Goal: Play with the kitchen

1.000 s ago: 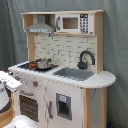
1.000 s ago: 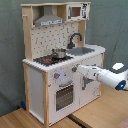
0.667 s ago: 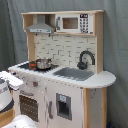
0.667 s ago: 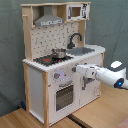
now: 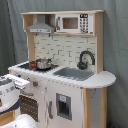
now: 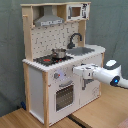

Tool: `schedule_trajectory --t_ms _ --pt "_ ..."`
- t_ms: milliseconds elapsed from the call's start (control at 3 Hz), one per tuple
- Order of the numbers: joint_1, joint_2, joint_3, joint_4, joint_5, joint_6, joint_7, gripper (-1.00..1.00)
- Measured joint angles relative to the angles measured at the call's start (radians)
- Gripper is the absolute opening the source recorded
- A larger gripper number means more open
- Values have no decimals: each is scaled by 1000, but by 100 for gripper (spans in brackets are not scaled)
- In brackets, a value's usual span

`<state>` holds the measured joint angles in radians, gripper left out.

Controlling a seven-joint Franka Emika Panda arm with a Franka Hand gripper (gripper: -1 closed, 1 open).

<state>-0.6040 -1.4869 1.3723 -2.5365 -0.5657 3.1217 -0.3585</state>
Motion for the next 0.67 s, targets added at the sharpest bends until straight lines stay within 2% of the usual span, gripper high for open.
schedule_trajectory --t_ms 333,667 --pt "-19 0 27 -63 0 69 -35 100" --pt "-31 1 27 -131 0 145 -41 100"
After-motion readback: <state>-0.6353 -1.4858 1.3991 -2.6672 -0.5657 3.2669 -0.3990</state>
